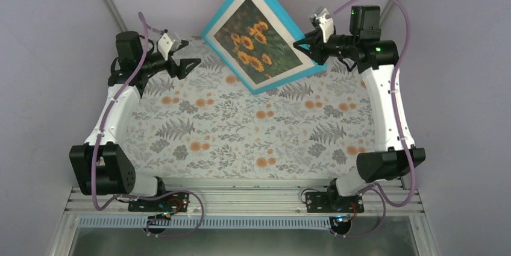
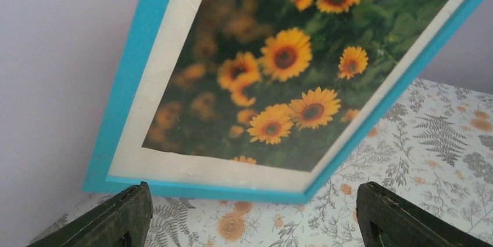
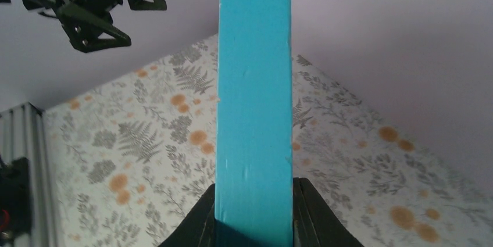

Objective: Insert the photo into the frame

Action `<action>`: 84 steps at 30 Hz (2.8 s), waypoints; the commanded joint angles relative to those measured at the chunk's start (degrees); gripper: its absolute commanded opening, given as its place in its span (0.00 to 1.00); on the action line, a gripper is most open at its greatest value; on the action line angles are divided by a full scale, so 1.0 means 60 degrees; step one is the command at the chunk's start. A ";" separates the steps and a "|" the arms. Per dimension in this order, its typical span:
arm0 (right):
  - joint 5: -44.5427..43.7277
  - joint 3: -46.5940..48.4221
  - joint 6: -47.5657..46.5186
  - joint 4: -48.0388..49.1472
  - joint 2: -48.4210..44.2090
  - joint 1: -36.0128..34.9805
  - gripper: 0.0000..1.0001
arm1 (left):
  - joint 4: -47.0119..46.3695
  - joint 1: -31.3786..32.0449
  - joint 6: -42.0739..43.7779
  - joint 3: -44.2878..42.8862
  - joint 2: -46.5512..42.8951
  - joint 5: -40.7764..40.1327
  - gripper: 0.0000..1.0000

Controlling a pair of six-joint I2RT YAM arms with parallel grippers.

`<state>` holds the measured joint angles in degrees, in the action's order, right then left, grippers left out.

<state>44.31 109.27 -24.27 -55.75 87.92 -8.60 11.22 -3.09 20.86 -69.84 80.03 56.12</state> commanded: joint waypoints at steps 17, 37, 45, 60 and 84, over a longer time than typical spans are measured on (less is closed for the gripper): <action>0.3899 -0.0355 -0.1371 -0.2984 0.1592 0.1440 0.04 | 0.2695 -0.0228 0.1386 -0.1758 0.1337 0.1208 0.88; 0.4032 -0.2209 -0.0456 -0.1184 0.4829 0.3192 0.10 | 0.1748 -0.0043 -0.0424 -0.0549 0.1884 0.0985 0.87; 0.4284 -0.2122 0.0377 -0.0176 0.6451 0.3692 0.45 | 0.2013 0.0017 -0.0473 -0.0625 0.2221 0.0272 0.87; 0.0938 -0.1077 0.1232 0.1212 0.5845 0.4451 1.00 | 0.2432 0.0311 0.0315 -0.1522 0.3607 -0.2345 0.88; -0.4178 -1.0070 -0.1727 0.2917 0.0453 0.1384 0.41 | 0.4986 0.1884 0.0897 -1.0227 1.1188 -0.5652 0.62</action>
<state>24.38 50.85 -37.52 -45.28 88.60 1.56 34.98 7.09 24.93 -123.28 142.78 25.39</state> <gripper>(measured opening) 0.441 0.635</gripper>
